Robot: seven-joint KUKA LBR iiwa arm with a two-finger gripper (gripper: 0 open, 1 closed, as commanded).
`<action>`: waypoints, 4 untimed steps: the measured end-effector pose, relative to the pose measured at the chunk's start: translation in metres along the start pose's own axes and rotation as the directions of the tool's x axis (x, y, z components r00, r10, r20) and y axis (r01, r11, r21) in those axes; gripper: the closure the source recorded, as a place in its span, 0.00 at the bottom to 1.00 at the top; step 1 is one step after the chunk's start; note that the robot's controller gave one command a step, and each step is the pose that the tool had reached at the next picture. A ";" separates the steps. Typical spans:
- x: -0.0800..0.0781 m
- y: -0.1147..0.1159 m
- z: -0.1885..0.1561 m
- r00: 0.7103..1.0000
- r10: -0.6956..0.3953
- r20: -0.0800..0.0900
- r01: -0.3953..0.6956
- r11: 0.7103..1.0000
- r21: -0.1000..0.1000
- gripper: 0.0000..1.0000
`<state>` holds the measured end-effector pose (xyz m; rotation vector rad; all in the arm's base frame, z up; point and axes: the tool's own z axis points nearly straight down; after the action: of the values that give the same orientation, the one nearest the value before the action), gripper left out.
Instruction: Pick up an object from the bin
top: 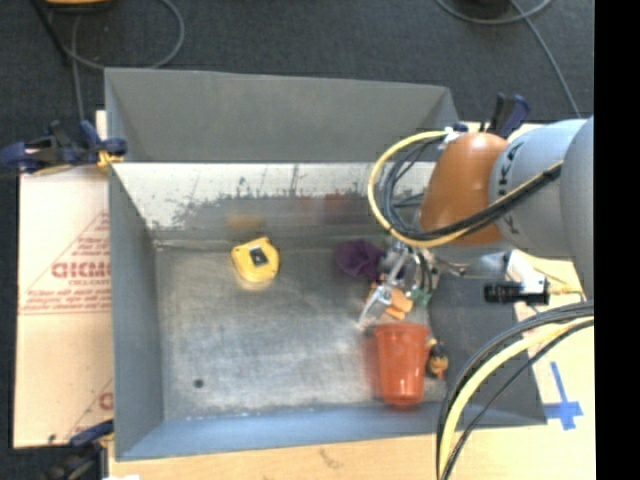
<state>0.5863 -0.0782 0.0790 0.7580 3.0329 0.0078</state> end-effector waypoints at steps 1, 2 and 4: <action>0.000 0.004 0.001 1.000 0.008 -0.010 -0.007 1.000 0.008 0.00; -0.006 0.011 0.002 0.994 0.109 -0.021 -0.109 0.994 0.012 0.00; 0.001 0.010 0.000 0.990 0.138 -0.009 -0.138 0.990 0.005 0.00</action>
Offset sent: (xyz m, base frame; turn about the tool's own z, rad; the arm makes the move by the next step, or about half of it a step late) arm 0.0120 0.0091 -0.0060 0.2036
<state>0.5903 -0.0687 0.0787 0.9691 2.9833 0.0059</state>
